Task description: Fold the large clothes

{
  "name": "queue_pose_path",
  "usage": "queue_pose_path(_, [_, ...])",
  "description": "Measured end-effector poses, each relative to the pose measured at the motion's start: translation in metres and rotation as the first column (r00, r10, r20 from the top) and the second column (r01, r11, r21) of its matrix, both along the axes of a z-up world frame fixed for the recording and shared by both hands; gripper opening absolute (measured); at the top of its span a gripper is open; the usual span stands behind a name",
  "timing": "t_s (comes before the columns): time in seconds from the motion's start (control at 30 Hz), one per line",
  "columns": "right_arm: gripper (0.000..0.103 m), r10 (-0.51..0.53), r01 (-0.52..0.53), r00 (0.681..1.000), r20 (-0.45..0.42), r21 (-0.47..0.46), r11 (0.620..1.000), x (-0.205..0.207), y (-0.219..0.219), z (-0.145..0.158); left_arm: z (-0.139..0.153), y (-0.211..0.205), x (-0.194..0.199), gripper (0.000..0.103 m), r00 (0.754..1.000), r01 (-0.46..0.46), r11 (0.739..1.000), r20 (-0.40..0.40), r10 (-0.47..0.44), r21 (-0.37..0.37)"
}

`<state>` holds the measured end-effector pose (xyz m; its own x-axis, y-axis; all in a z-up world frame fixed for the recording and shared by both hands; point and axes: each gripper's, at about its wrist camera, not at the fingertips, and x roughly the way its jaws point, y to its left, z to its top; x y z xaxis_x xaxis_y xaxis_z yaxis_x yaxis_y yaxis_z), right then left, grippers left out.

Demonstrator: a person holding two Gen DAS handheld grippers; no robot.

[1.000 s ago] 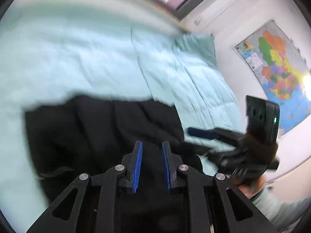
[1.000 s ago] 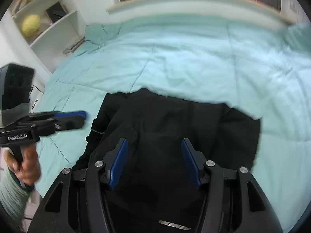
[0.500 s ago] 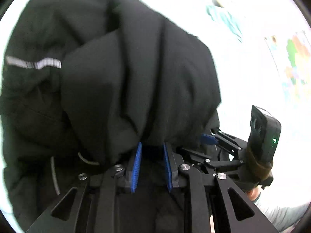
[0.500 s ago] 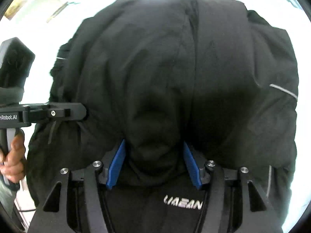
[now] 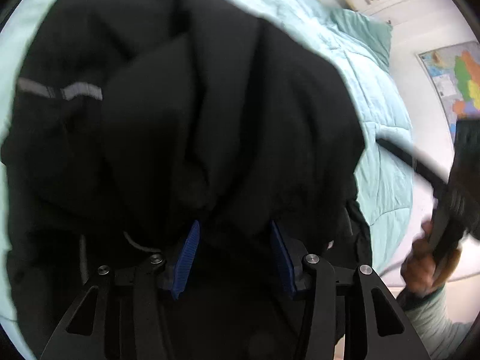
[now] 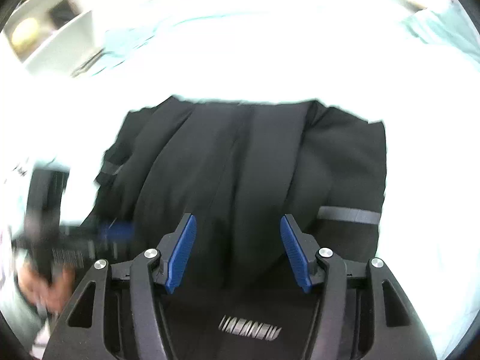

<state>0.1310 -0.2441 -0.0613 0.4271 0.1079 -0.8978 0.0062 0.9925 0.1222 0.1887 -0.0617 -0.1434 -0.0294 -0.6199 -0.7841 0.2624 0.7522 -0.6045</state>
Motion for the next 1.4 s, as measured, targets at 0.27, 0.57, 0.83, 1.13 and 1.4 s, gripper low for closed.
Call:
queue_pose_path(0.27, [0.053,-0.024,0.015,0.997,-0.075,-0.113,0.993,0.036,0.003,-0.098,-0.003,0.016,0.005,0.047,0.999,-0.001,0.998,-0.049,-0.002,-0.056])
queue_pose_path(0.57, [0.057,0.009,-0.008,1.0,0.021,-0.071,0.997,-0.006,0.034,-0.005,0.102,0.005,-0.016,0.047,0.962,0.135,0.991,0.242,-0.128,-0.013])
queue_pose_path(0.83, [0.057,0.038,-0.04,0.987,-0.153,-0.015,0.999,-0.031,0.051,-0.087,0.004,0.015,-0.014,0.046,0.996,0.048,0.998,0.079,-0.051,0.039])
queue_pose_path(1.13, [0.06,0.013,-0.013,0.998,-0.068,0.009,1.0,-0.066,0.054,-0.081,0.005,0.039,-0.051,0.047,0.986,0.024,0.999,0.166,-0.031,0.043])
queue_pose_path(1.4, [0.06,-0.002,-0.004,0.993,-0.114,-0.05,0.999,-0.119,0.033,-0.05,0.035,0.103,-0.099,0.047,0.98,-0.048,0.989,0.2,0.018,0.142])
